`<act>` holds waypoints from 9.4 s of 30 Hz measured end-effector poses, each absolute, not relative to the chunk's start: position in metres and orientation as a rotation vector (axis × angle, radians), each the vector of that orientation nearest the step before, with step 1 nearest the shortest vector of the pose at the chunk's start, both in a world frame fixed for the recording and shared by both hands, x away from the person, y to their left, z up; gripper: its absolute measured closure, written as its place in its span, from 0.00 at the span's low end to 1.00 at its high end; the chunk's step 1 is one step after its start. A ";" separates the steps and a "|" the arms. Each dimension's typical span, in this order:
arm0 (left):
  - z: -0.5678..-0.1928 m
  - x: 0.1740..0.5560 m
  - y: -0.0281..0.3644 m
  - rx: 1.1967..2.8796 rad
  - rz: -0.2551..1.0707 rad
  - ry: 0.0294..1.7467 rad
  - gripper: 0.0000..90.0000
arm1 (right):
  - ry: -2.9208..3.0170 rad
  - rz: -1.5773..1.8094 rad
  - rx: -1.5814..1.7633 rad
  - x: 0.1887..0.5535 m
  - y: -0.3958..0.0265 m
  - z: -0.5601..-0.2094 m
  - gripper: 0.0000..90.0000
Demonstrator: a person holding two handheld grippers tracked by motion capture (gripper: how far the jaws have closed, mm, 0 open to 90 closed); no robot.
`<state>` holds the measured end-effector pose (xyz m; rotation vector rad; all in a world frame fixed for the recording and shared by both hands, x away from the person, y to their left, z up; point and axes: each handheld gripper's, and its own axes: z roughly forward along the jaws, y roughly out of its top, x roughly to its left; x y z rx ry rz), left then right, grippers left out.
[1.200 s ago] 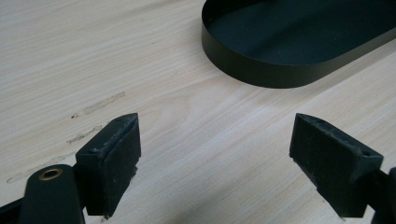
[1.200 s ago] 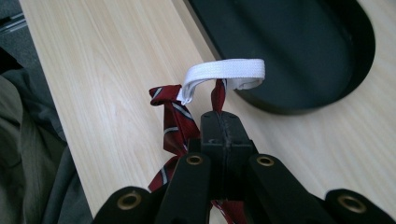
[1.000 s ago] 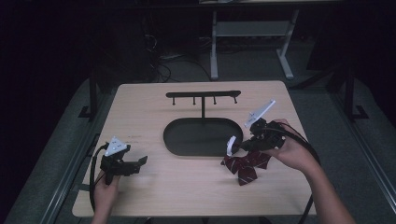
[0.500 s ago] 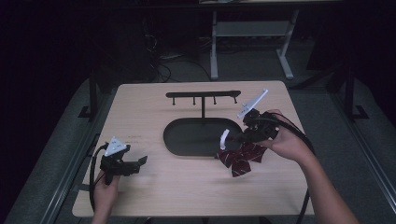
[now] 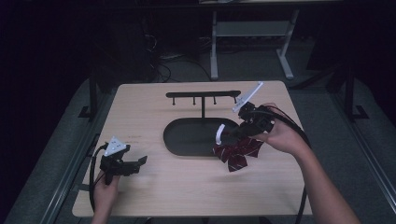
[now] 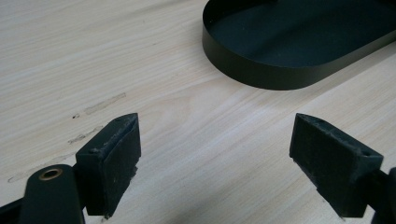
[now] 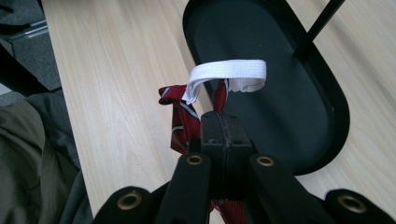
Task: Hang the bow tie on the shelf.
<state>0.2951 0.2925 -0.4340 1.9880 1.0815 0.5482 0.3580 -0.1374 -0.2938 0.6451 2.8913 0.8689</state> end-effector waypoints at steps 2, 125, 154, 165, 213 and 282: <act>-0.434 0.295 0.293 1.984 0.550 1.081 0.18 | 2.890 0.870 0.638 0.360 -0.136 -0.292 0.99; -0.434 0.296 0.294 1.977 0.525 1.079 0.18 | 2.790 0.801 0.934 0.471 -0.113 -0.286 0.91; -0.435 0.297 0.292 1.979 0.526 1.083 0.18 | 2.832 0.856 0.908 0.460 -0.121 -0.294 0.85; -0.435 0.296 0.292 1.987 0.526 1.082 0.18 | 2.851 0.854 0.903 0.456 -0.121 -0.301 0.84; -0.434 0.295 0.291 1.986 0.529 1.076 0.18 | 2.872 0.905 0.905 0.433 -0.134 -0.318 0.75; -0.434 0.294 0.290 1.994 0.538 1.073 0.18 | 2.932 0.961 0.997 0.385 -0.179 -0.370 0.57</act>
